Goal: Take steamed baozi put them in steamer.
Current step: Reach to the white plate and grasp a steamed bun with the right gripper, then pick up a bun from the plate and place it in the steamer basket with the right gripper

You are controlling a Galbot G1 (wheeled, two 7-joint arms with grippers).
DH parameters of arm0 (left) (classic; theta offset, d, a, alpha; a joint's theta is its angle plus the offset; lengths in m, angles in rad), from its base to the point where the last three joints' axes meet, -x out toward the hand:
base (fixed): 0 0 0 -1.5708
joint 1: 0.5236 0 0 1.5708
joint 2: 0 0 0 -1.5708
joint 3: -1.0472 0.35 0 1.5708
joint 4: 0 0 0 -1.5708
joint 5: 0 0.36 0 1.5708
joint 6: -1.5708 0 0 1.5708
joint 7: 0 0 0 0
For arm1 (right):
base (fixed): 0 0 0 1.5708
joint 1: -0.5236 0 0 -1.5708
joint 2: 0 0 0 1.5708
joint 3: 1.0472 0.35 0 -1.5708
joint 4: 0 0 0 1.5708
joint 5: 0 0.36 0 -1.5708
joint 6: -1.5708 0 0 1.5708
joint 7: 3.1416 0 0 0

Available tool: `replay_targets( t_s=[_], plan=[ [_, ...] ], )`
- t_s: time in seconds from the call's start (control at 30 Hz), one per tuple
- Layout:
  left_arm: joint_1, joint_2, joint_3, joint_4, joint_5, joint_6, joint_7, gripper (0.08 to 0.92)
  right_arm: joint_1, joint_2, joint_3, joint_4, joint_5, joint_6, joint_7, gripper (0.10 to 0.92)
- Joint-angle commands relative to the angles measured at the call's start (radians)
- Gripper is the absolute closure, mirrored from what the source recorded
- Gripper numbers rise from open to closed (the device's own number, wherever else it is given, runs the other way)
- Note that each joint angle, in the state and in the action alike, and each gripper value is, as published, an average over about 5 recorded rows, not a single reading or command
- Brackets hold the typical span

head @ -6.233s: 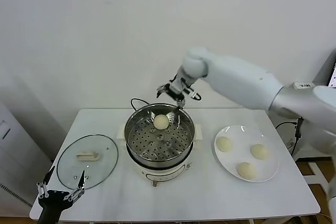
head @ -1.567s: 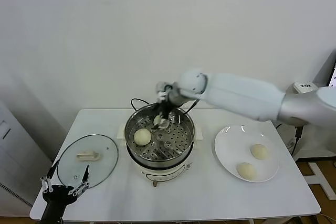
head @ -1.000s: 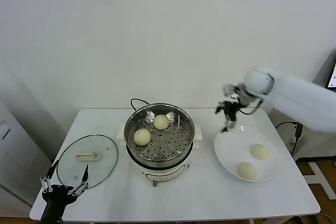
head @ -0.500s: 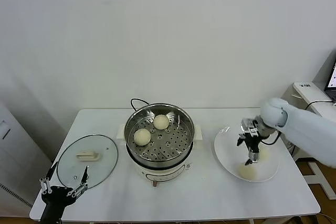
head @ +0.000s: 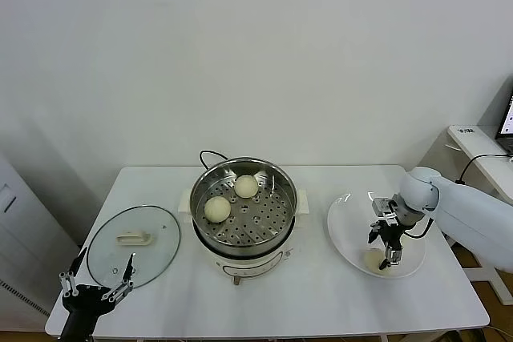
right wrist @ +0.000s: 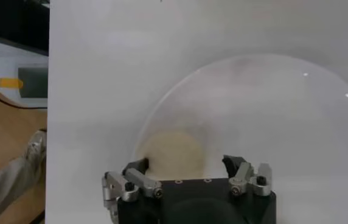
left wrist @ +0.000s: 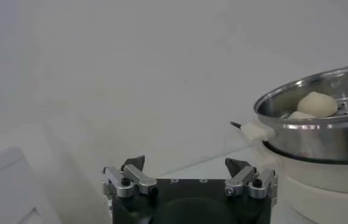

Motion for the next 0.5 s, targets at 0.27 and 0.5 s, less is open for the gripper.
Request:
replay_targets(
  t_s=[0.27,0.5],
  plan=[
    [0.002,-0.016,0.003,-0.001,0.003,-0.006,-0.001,0.177,0.014,-0.017,-0.011,0.009,-0.001,-0.003,-0.005,0.559],
    [-0.002,-0.016,0.005,-0.001,0.003,-0.006,-0.001,0.177,0.253,0.007,-0.147,0.026,0.096,0.007,-0.003,0.638]
  ],
)
